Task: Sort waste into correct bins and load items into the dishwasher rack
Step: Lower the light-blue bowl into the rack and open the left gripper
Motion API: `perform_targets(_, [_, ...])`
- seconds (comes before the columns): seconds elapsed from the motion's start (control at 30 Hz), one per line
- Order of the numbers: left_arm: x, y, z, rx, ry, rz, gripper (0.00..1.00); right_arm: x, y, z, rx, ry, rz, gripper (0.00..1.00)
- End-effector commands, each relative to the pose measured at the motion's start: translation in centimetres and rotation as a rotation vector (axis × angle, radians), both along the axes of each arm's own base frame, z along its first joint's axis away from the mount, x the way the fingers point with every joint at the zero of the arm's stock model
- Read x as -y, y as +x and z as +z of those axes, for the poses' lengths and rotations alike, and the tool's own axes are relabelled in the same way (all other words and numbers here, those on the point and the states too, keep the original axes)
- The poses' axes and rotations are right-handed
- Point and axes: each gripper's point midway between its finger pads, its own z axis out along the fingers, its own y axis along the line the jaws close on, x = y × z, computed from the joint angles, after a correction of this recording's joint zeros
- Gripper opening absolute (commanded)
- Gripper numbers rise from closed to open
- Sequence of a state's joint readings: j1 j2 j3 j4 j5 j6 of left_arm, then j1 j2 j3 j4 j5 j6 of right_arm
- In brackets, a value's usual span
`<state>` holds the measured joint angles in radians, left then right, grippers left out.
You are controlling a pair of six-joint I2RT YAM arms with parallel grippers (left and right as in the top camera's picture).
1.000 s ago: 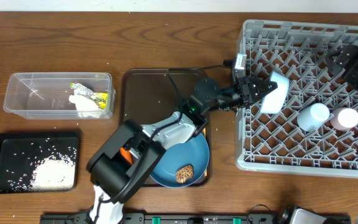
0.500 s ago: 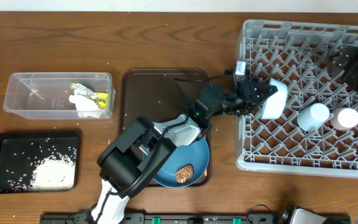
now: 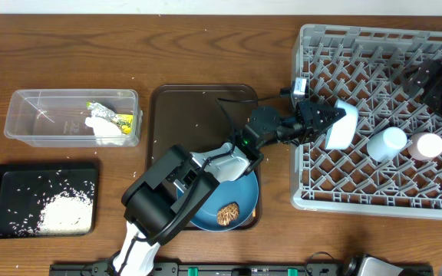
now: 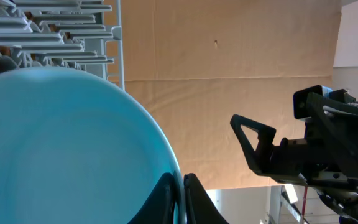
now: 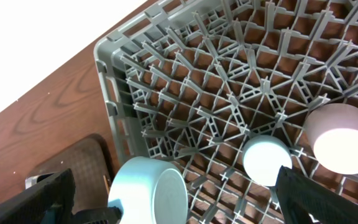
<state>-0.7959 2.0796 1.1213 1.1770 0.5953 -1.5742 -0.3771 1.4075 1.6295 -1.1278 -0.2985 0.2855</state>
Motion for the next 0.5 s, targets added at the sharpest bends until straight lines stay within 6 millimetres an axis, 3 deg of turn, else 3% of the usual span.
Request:
perform_targets(0.0, [0.2,-0.2,-0.7,-0.001,0.015,-0.013,0.08,0.5,0.0,0.0,-0.004,-0.002,-0.018,0.96])
perform_targets(0.47, [0.1,0.4,-0.4,-0.047,-0.011,0.037,0.10,0.6,0.0,0.0,-0.005,-0.005,-0.021,0.97])
